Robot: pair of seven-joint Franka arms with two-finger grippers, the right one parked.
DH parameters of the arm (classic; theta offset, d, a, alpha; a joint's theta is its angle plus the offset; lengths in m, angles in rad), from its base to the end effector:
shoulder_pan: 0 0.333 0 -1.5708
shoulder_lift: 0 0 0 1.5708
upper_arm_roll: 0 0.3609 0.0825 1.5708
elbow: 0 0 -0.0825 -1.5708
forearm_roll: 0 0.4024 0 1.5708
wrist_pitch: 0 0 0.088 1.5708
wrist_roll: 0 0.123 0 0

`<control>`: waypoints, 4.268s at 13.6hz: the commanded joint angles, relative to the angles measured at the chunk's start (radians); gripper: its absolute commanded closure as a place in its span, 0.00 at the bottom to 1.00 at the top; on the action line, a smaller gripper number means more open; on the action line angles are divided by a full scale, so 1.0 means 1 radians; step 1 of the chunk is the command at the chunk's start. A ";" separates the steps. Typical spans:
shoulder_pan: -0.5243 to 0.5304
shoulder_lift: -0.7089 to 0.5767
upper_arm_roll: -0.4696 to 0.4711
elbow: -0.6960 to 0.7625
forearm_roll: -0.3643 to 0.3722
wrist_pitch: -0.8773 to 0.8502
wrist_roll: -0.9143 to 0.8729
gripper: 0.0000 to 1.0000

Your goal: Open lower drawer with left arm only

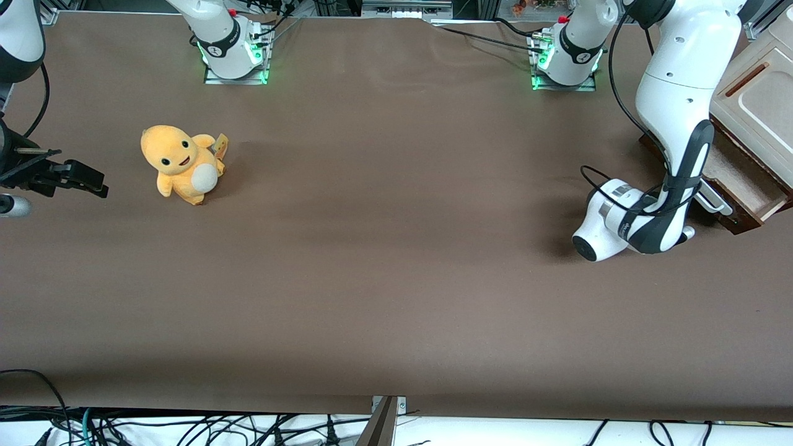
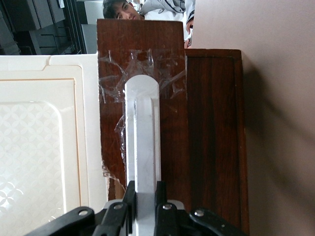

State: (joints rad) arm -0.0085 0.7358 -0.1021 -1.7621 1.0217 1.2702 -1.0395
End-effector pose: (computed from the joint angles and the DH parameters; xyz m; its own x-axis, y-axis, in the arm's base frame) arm 0.5873 0.0632 0.1832 0.8617 0.5065 -0.0302 0.0347 -0.1182 -0.9924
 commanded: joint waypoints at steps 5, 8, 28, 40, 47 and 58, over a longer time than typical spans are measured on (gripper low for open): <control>-0.028 -0.001 0.007 0.021 0.009 -0.014 0.042 0.88; -0.025 -0.001 0.007 0.021 0.009 -0.014 0.042 0.88; -0.024 -0.061 0.005 0.159 -0.073 -0.028 0.319 0.00; -0.005 -0.265 -0.104 0.435 -0.478 -0.025 0.718 0.00; -0.004 -0.514 -0.053 0.380 -0.736 -0.009 0.768 0.00; -0.002 -0.739 0.062 0.051 -1.060 0.379 0.857 0.00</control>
State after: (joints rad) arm -0.0080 0.1132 -0.0678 -1.5587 0.0139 1.5566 -0.2228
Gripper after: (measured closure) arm 0.000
